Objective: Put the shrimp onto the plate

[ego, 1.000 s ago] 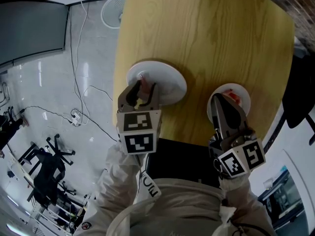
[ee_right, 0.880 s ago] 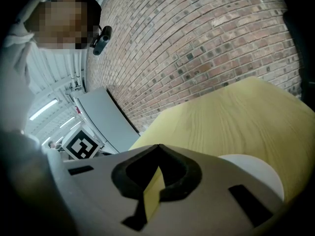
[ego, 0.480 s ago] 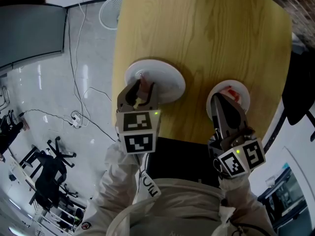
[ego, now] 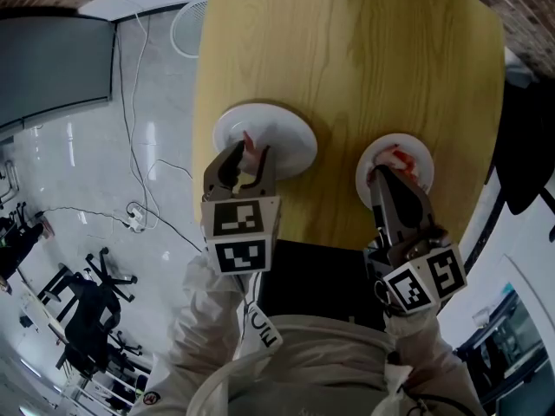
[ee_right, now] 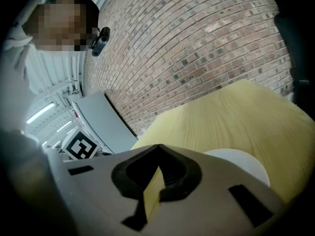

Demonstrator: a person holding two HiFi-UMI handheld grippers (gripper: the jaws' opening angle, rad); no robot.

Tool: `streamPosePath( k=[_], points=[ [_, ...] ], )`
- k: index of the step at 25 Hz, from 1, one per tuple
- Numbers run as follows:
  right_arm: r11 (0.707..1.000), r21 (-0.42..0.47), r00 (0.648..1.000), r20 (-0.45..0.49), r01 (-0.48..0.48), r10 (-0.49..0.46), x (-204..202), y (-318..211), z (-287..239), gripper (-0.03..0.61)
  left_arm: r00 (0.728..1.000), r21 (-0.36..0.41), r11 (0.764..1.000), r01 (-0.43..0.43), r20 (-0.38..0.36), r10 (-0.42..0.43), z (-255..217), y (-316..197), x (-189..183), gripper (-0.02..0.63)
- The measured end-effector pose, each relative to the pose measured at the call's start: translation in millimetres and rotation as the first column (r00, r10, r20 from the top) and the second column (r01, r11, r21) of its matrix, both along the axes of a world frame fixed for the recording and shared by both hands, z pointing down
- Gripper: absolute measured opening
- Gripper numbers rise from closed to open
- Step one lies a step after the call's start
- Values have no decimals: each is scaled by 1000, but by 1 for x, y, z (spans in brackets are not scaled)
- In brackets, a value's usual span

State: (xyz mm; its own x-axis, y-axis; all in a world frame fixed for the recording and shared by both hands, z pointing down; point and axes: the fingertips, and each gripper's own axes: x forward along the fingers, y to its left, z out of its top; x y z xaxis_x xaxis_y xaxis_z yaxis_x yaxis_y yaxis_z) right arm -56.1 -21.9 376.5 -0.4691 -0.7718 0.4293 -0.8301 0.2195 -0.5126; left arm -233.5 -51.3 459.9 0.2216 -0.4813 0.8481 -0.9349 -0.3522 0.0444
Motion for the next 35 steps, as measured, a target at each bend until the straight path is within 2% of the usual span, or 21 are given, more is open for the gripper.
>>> streamPosePath(
  k=[7,14,26,35],
  points=[
    [999,5,999,-4,-33,33,20,15,-4,23,1000,27,999,-29,-7,29,-9,6,20,160],
    [997,19,997,1,-79,79,50,34,-10,25,997,48,996,-80,-19,81,-19,18,58,156],
    [985,35,986,6,-169,168,138,86,-19,25,976,61,977,-204,-64,208,-33,70,171,156],
    [975,32,976,11,-218,218,191,119,-14,25,963,46,964,-261,-60,264,-28,101,225,156]
  ],
)
